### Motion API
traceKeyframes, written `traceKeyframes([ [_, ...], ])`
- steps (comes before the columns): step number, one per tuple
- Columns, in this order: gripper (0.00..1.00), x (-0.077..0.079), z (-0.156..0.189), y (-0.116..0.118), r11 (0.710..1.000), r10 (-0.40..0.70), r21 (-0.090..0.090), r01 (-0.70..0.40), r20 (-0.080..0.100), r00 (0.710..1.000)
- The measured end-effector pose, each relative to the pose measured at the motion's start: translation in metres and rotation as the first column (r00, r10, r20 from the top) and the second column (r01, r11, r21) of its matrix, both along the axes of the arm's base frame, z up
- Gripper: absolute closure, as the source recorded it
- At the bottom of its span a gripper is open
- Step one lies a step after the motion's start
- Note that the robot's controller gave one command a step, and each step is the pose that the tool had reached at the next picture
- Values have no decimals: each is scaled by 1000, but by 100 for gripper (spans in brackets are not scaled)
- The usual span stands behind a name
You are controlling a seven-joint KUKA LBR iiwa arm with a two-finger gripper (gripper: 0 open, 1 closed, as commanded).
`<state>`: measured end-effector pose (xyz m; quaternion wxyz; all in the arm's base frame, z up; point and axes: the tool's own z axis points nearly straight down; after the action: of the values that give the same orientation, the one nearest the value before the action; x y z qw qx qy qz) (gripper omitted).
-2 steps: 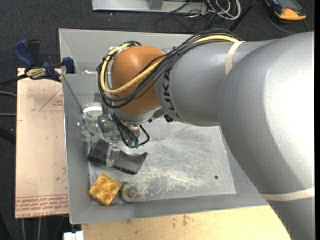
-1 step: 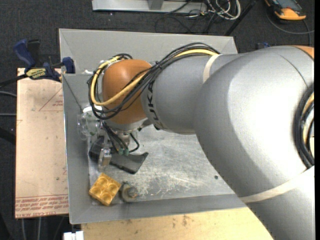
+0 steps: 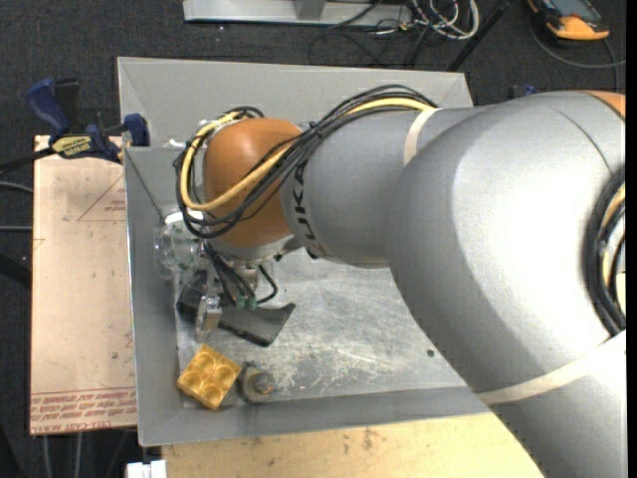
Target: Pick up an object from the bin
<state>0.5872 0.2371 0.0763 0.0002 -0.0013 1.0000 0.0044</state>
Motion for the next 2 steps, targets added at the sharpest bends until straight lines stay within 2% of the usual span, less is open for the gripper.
traceKeyframes([
  [1, 100, -5, 33, -4, 1000, 10, -11, -10, -11, 1000],
  [2, 100, -2, 82, -3, 1000, 10, -8, -10, -2, 1000],
])
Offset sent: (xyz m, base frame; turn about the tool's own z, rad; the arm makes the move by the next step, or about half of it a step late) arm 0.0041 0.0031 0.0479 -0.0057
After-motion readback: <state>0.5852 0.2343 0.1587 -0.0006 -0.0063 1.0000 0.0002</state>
